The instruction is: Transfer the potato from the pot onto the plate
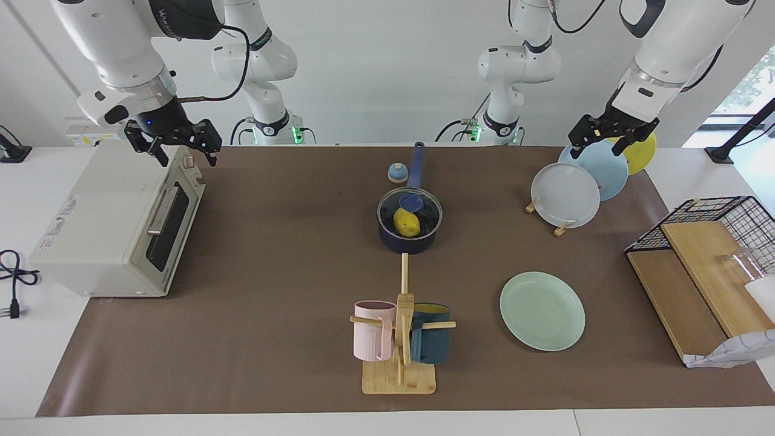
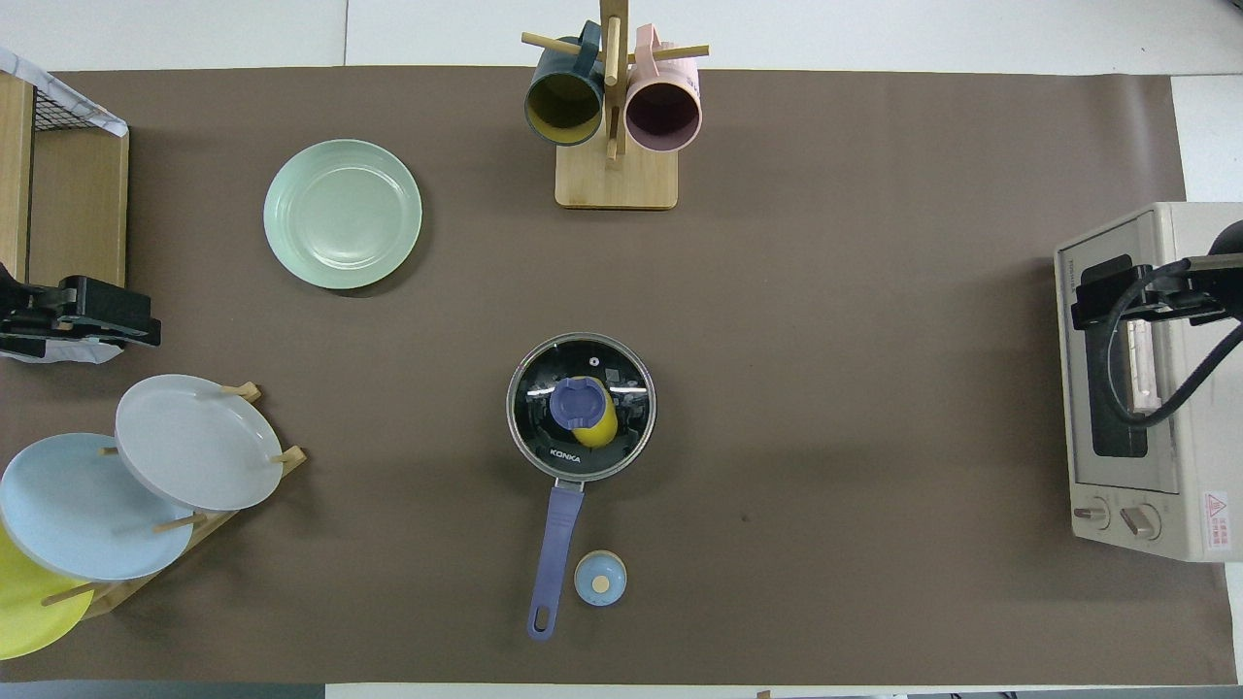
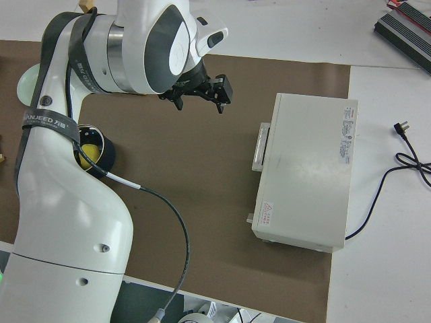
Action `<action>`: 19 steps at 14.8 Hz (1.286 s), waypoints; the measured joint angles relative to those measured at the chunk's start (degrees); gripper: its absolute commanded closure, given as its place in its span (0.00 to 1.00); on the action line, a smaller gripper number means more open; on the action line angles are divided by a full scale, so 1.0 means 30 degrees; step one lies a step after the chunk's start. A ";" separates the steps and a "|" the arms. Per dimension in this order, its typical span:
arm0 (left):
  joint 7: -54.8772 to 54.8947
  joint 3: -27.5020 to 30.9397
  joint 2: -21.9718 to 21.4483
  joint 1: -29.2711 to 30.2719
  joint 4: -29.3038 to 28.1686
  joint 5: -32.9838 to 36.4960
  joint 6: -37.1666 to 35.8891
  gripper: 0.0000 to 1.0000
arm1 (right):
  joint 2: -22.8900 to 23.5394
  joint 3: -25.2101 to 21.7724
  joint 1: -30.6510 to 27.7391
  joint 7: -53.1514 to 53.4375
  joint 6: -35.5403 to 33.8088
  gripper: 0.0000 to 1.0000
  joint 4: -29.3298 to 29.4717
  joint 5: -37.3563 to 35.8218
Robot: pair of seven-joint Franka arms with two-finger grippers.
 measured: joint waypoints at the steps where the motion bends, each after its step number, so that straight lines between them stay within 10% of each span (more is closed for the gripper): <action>1: 0.0000 -0.0001 0.0000 0.0000 0.0000 0.0000 0.0000 0.00 | -0.0001 -0.0005 -0.0001 0.0000 0.0000 0.00 0.0008 0.0000; 9: -0.0006 -0.0082 0.0000 -0.0002 -0.0004 -0.0441 0.0486 0.00 | 0.0128 0.0424 0.1232 0.0845 -0.0114 0.00 -0.0087 0.0581; 19: -0.0007 -0.0103 -0.0140 -0.0035 -0.1127 -0.0528 0.2579 0.00 | 0.4090 0.1274 1.0218 1.1726 0.2974 0.00 0.1980 0.0959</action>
